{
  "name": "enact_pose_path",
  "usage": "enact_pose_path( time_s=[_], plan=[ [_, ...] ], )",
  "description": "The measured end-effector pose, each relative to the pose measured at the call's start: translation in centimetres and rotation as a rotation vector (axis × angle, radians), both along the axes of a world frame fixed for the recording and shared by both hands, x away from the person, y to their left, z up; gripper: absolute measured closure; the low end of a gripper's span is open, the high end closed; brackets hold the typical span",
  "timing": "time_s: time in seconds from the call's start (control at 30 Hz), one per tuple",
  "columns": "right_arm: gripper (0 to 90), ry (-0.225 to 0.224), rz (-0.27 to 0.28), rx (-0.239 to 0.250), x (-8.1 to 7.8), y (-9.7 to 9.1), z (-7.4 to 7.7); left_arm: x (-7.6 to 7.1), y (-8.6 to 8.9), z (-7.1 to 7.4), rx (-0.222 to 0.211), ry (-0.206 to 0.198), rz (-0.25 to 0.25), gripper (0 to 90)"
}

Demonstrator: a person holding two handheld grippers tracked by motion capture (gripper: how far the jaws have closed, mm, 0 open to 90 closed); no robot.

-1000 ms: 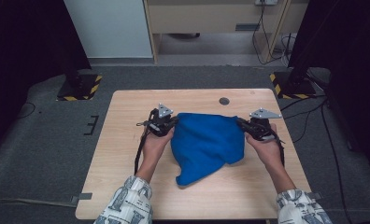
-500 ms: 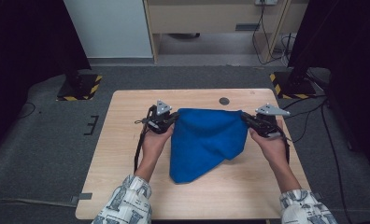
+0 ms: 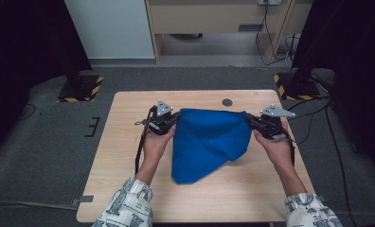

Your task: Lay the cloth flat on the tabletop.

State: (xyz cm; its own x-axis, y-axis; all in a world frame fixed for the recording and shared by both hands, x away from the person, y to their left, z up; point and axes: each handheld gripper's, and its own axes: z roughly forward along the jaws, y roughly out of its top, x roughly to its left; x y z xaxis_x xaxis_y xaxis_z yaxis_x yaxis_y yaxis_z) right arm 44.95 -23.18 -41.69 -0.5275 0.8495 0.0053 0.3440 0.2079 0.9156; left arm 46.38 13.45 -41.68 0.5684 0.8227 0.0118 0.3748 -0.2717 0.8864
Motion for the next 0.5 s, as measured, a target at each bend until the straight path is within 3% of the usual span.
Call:
enact_pose_path(
  time_s=[0.5],
  plan=[
    [86.4,-0.028,0.013,-0.012,-1.2,0.2,1.2,-0.8,0.4,1.0,-0.016,-0.026,-0.008,86.6]
  ],
)
